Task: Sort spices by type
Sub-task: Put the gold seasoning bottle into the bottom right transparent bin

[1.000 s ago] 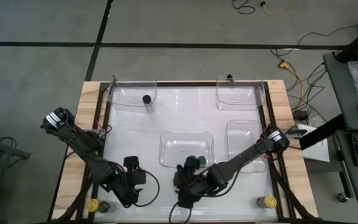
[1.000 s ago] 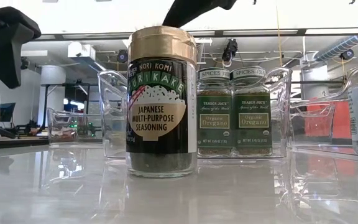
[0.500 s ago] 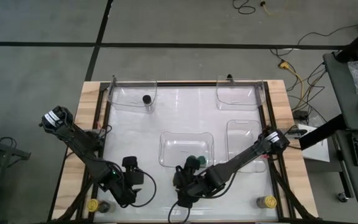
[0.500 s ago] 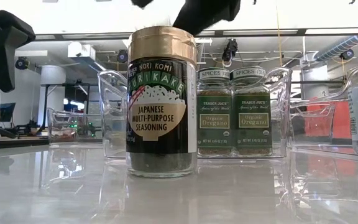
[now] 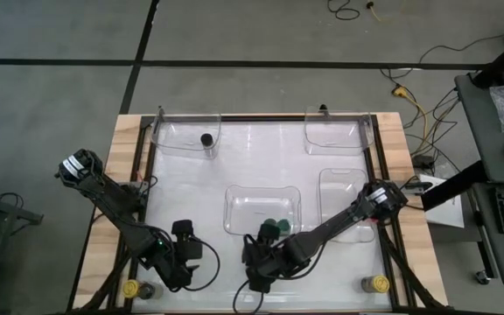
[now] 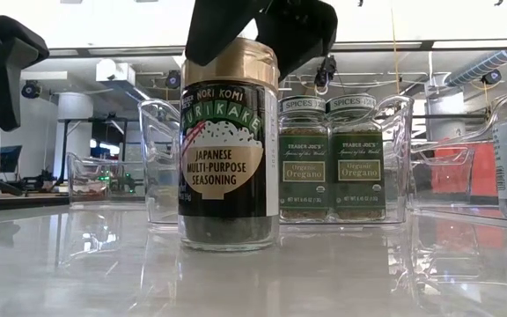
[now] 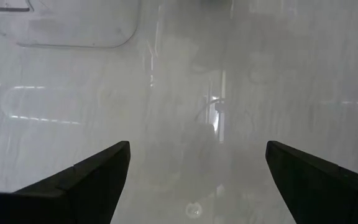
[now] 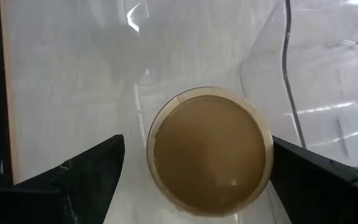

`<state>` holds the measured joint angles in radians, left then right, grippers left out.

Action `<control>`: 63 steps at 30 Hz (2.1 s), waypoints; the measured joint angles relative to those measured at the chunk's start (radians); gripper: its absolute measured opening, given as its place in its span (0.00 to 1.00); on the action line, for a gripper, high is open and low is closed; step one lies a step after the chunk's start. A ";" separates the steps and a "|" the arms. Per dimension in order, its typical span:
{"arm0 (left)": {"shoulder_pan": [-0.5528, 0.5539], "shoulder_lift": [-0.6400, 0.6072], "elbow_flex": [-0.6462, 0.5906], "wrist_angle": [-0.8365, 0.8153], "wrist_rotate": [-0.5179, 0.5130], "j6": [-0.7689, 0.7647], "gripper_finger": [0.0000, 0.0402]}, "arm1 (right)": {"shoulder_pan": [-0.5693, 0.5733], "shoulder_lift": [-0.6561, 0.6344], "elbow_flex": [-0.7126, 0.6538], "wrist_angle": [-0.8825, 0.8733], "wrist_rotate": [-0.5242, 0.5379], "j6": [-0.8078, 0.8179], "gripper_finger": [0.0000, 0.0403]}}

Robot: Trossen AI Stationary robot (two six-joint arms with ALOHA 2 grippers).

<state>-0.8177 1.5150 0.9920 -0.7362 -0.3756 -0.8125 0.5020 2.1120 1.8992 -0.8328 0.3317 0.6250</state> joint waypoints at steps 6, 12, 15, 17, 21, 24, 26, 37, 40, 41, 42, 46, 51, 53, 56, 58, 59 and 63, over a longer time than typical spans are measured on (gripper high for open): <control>0.000 0.000 0.000 0.005 0.000 0.008 0.89 | -0.013 0.000 0.000 -0.001 -0.011 -0.015 0.90; 0.000 0.000 0.000 0.011 0.000 0.009 0.89 | -0.023 0.000 -0.014 -0.002 -0.020 -0.025 0.90; 0.000 0.000 0.000 0.011 0.000 0.010 0.89 | -0.025 0.000 -0.019 0.001 -0.021 -0.024 0.90; 0.001 0.000 0.000 0.011 0.000 0.010 0.89 | -0.026 0.000 -0.022 0.002 -0.022 -0.023 0.88; 0.002 0.000 -0.002 0.011 0.000 0.010 0.89 | -0.026 0.000 -0.023 0.003 -0.022 -0.025 0.78; 0.002 0.000 -0.005 0.012 0.000 0.010 0.89 | -0.026 0.000 -0.023 0.005 -0.024 -0.034 0.70; 0.002 0.000 -0.005 0.012 0.000 0.011 0.89 | -0.027 0.000 -0.023 0.005 -0.025 -0.036 0.67; 0.037 0.001 -0.005 0.064 0.023 0.070 0.89 | -0.027 -0.019 -0.009 -0.043 -0.011 -0.088 0.68; 0.052 0.001 -0.005 0.086 0.022 0.072 0.89 | -0.027 -0.055 -0.008 -0.102 0.012 -0.119 0.67; 0.059 0.005 -0.001 0.090 0.022 0.073 0.89 | -0.027 -0.067 -0.007 -0.126 0.017 -0.127 0.67; 0.068 0.013 0.008 0.090 0.022 0.080 0.89 | -0.027 -0.076 -0.006 -0.148 0.020 -0.138 0.67; 0.107 0.053 0.056 0.089 0.021 0.128 0.89 | -0.026 -0.121 -0.017 -0.222 0.032 -0.190 0.67; 0.155 0.091 0.103 0.086 0.019 0.148 0.89 | -0.027 -0.215 -0.104 -0.239 0.036 -0.215 0.67; 0.168 0.107 0.124 0.084 0.018 0.147 0.89 | -0.027 -0.253 -0.144 -0.237 0.035 -0.212 0.67; 0.186 0.121 0.143 0.081 0.018 0.148 0.89 | -0.027 -0.311 -0.178 -0.234 0.021 -0.200 0.67; 0.197 0.121 0.146 0.079 0.018 0.154 0.89 | -0.027 -0.358 -0.190 -0.232 0.011 -0.187 0.67; 0.202 0.121 0.147 0.079 0.018 0.160 0.89 | -0.027 -0.385 -0.197 -0.232 0.009 -0.174 0.67; 0.218 0.121 0.155 0.081 0.017 0.192 0.89 | -0.021 -0.488 -0.223 -0.240 0.004 -0.150 0.67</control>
<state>-0.5993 1.6363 1.1473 -0.6554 -0.3584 -0.6209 0.4810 1.6242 1.6761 -1.0724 0.3355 0.4746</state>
